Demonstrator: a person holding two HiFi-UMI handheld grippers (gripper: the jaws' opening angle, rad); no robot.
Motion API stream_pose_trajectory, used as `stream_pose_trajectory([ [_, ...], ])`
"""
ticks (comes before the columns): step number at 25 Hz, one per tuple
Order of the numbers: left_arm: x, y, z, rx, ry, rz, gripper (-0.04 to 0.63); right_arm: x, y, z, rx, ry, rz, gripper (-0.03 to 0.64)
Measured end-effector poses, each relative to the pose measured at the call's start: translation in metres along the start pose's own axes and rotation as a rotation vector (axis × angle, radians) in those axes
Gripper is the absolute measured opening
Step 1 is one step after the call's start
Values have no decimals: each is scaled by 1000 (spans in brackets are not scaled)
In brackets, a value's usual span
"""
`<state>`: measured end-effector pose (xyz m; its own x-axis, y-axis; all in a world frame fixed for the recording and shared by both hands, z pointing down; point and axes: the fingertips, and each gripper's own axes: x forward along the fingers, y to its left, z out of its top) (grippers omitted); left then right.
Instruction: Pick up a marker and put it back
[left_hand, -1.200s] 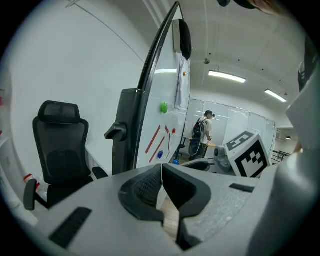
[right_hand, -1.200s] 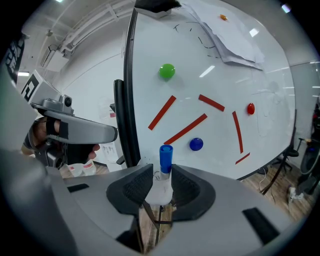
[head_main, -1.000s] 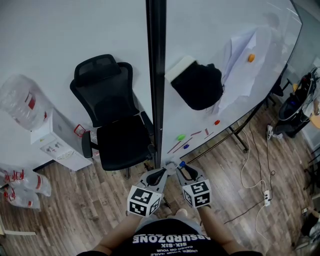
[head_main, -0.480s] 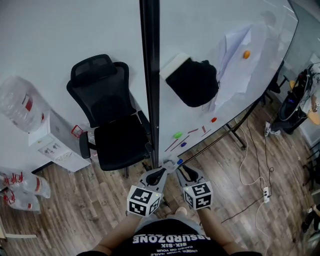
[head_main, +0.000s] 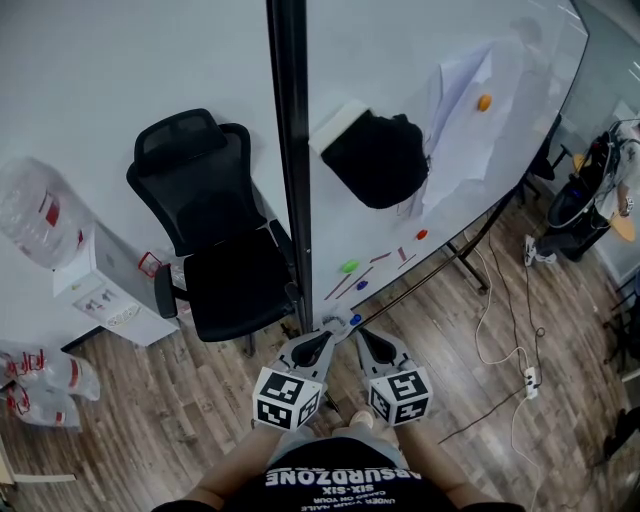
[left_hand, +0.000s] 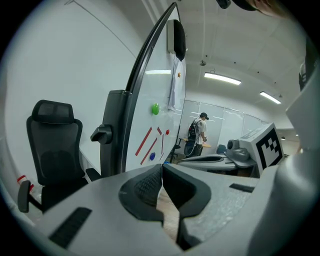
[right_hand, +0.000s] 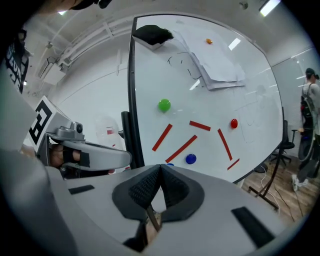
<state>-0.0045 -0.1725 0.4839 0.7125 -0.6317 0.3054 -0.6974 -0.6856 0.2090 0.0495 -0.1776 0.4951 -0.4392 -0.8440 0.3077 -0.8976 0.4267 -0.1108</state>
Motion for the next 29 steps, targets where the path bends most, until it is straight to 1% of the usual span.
stream_pose_trajectory([
  [6, -1, -4, 1, 6, -5, -9, 9, -6, 7, 2, 10, 5, 24, -3],
  [29, -10, -15, -1, 11, -17, -21, 8, -21, 17, 2, 17, -12, 25, -3],
])
